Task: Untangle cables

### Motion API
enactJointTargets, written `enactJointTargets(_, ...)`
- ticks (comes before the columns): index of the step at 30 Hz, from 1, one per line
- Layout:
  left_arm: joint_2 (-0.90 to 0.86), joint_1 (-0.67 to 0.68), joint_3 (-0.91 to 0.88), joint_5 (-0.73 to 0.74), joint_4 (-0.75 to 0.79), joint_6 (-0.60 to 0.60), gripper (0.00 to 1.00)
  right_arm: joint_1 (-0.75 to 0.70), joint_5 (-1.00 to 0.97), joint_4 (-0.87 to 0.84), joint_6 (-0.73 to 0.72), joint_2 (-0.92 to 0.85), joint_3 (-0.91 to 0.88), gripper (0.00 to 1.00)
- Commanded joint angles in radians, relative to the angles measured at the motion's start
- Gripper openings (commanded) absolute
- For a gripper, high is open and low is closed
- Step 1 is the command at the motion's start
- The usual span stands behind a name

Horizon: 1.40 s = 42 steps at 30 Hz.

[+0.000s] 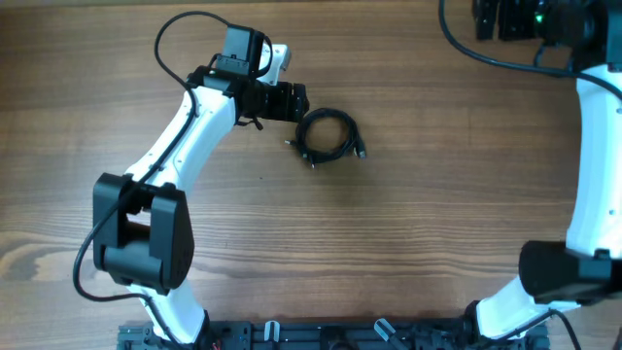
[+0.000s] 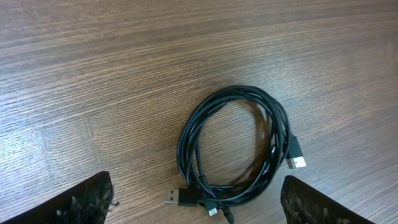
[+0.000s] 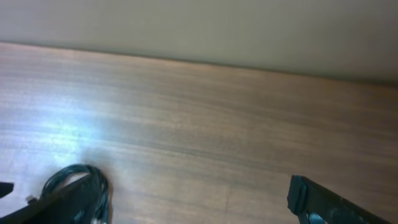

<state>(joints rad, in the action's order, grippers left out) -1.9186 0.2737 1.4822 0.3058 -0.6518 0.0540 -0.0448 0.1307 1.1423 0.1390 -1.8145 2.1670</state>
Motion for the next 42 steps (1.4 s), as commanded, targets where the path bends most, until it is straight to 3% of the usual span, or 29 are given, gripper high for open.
enactJointTargets(1,-0.046,0.0,0.017,0.016,0.005,-0.016,0.88,0.002,0.027,-0.007,-0.032,-0.081,0.017,1.0)
enactJointTargets(11,-0.047,0.0,0.017,0.016,0.019,-0.012,0.89,0.002,0.021,-0.026,-0.037,-0.236,0.017,1.0)
enactJointTargets(19,-0.047,0.028,0.017,0.015,0.05,-0.012,0.89,0.002,-0.044,-0.027,-0.09,-0.249,0.017,1.0)
enactJointTargets(32,-0.047,0.032,0.017,-0.008,0.038,0.009,0.86,0.068,-0.216,-0.468,-0.024,-0.224,0.017,0.99)
enactJointTargets(42,-0.047,0.032,0.017,-0.035,0.039,0.01,0.89,-0.041,-0.261,-0.401,-0.031,-0.149,-0.052,1.0)
